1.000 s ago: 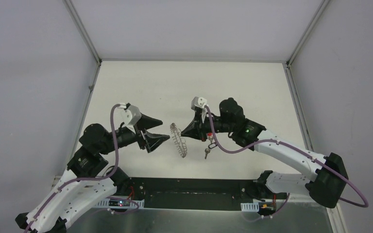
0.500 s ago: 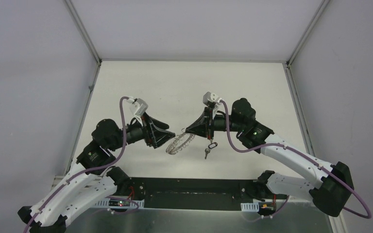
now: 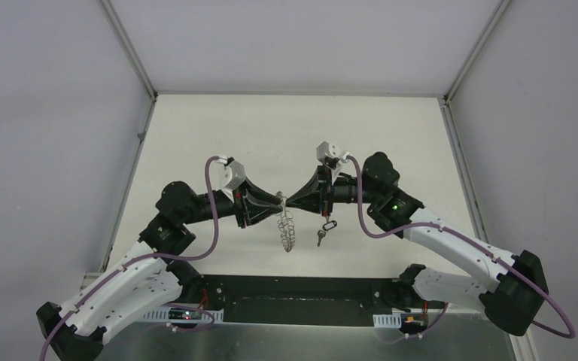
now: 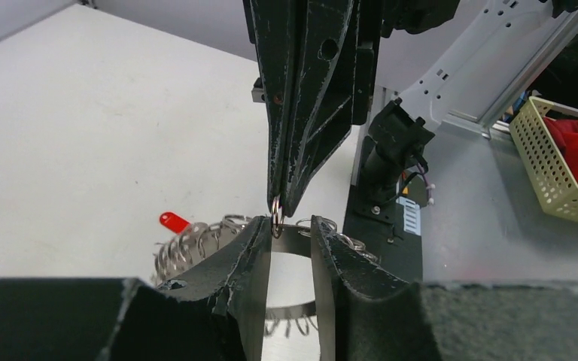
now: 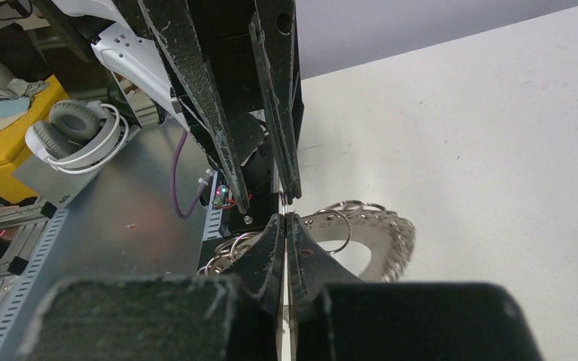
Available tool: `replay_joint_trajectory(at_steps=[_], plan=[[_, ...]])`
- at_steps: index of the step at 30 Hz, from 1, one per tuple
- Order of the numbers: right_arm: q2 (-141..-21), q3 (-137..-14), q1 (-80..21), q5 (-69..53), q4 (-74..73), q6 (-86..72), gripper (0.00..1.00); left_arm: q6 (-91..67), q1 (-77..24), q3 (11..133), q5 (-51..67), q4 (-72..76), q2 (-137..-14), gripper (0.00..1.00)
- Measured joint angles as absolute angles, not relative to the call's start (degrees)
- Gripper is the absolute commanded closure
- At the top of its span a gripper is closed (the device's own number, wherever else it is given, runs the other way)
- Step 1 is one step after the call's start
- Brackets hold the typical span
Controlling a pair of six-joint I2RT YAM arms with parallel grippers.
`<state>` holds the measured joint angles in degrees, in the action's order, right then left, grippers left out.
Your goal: Put the keys on the keyring
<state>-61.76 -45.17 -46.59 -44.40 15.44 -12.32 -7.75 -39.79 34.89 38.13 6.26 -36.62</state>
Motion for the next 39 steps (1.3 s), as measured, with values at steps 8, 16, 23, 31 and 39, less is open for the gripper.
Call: replay_joint_trajectory(at_steps=[8, 16, 23, 31, 39], plan=[[-61.76, -45.17, -46.59, -45.36, 16.08, -12.60, 1.00, -6.13, -39.79, 34.68, 38.15, 9.28, -36.62, 0.86], [-61.76, -45.17, -46.54, -46.15, 16.43, -13.02, 1.00, -4.62, -39.77, 34.65, 39.46, 10.46, -37.52, 0.88], [-61.76, -45.17, -46.52, -46.35, 16.62, -13.41, 1.00, -4.36, -39.77, 34.65, 40.62, 10.52, -37.82, 0.84], [-61.76, -45.17, -46.52, -46.50, 16.97, -13.50, 1.00, -3.84, -39.77, 34.44, 40.69, 10.33, -37.82, 0.82], [-61.76, -45.17, -46.52, -46.54, 17.76, -13.67, 1.00, -3.66, -39.77, 34.09, 40.73, 9.85, -37.82, 1.00]])
